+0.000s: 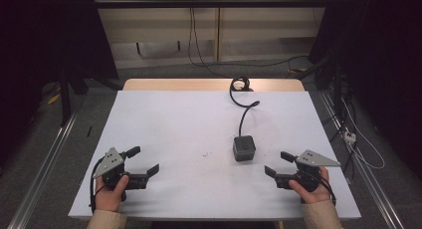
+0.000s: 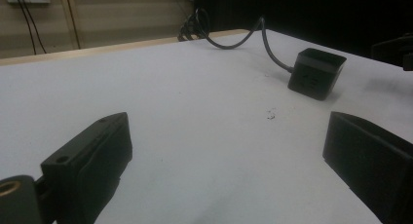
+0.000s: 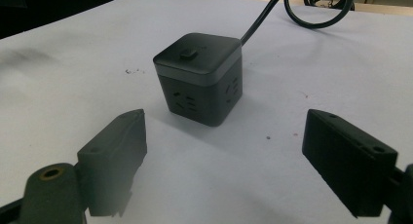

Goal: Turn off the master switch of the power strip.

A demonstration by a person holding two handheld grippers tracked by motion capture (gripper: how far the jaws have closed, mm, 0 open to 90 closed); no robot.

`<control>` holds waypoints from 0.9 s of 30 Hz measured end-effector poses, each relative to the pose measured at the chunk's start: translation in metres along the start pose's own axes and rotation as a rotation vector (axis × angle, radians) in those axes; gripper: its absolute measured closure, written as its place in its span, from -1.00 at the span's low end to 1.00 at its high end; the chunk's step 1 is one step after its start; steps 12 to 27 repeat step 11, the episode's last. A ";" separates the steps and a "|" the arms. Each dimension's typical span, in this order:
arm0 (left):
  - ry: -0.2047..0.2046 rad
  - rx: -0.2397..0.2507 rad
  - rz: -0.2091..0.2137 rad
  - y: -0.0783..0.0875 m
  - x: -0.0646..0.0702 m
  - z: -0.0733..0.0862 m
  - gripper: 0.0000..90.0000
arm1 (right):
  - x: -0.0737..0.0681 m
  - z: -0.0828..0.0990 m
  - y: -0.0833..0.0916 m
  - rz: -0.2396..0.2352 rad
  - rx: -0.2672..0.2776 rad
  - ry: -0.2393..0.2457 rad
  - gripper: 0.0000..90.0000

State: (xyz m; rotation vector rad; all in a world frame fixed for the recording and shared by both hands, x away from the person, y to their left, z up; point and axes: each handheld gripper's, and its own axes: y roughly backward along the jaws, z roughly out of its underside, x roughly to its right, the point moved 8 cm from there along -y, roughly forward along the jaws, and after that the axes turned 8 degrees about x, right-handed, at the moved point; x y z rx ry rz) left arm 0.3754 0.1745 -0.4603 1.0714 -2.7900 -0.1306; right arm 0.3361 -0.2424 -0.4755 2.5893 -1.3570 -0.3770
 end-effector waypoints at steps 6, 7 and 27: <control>0.001 0.000 0.000 0.000 0.000 0.000 -0.92 | -0.001 0.002 0.000 -0.001 -0.002 0.003 -0.63; 0.001 0.001 0.000 0.000 0.000 0.000 -0.92 | 0.000 0.002 -0.001 0.001 -0.002 0.004 -0.63; 0.000 0.002 -0.002 0.000 -0.001 0.000 -0.92 | 0.001 0.003 -0.002 0.007 -0.006 0.000 -0.63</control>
